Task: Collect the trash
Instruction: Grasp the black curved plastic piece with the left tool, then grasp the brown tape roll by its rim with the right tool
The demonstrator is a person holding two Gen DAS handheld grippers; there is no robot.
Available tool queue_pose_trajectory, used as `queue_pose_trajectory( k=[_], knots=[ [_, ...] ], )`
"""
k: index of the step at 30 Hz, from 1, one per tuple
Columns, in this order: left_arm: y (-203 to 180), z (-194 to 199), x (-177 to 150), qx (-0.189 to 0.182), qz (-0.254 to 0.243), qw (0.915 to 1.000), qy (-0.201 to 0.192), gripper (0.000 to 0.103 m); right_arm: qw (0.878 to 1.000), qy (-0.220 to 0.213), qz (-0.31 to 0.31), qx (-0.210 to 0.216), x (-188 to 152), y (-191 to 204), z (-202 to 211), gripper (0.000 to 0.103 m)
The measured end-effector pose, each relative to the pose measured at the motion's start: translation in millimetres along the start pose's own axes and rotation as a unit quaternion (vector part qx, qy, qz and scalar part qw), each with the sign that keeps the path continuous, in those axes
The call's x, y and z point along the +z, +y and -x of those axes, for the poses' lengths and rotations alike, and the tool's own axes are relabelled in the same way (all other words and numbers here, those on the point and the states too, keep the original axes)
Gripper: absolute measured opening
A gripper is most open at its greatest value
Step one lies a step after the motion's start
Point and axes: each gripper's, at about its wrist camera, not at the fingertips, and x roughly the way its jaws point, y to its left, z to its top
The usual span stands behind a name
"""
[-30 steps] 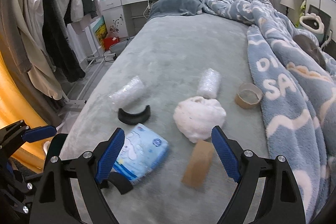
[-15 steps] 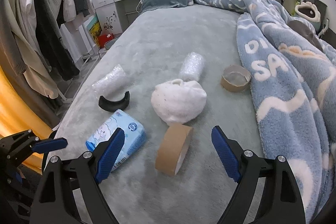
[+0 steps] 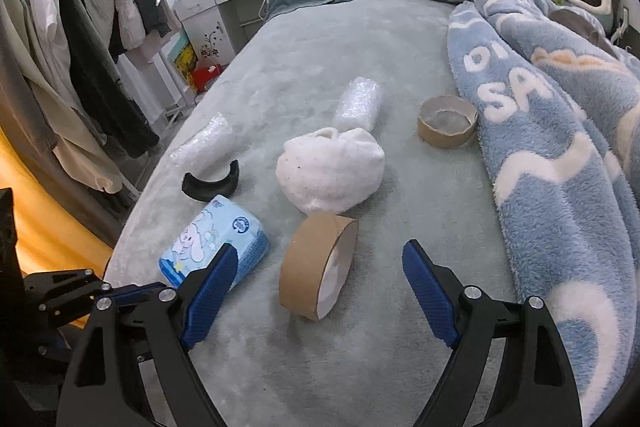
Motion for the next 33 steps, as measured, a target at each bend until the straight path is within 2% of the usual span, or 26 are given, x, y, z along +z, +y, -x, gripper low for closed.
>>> queue_pose_trajectory(
  k=[1, 8, 11, 20, 24, 32, 33],
  knots=[
    [0, -1, 0, -0.001, 0.002, 1.0000, 0.001, 0.031, 1.000, 0.002, 0.003, 0.001, 0, 1, 0, 0.074],
    [-1, -4, 3, 0.003, 0.006, 1.0000, 0.000, 0.012, 1.000, 0.012, 0.011, 0.006, -4, 2, -4, 0.063],
    [-2, -3, 4, 0.000, 0.005, 1.0000, -0.003, 0.012, 1.000, 0.012, 0.008, 0.008, -5, 1, -4, 0.058],
    [-8, 5, 6, -0.007, 0.000, 0.9999, -0.015, 0.011, 1.000, 0.018, 0.005, 0.013, -6, 2, -6, 0.036],
    [-7, 11, 8, -0.010, 0.004, 0.9997, -0.021, 0.011, 1.000, 0.016, 0.008, 0.018, -4, 2, -6, 0.020],
    [3, 23, 10, -0.005, 0.014, 0.9993, -0.034, 0.011, 1.000, 0.004, 0.013, 0.022, 4, 13, -1, 0.018],
    [5, 25, 10, -0.003, 0.015, 0.9992, -0.036, 0.011, 1.000, 0.002, 0.013, 0.024, 6, 15, 0, 0.015]
  ],
)
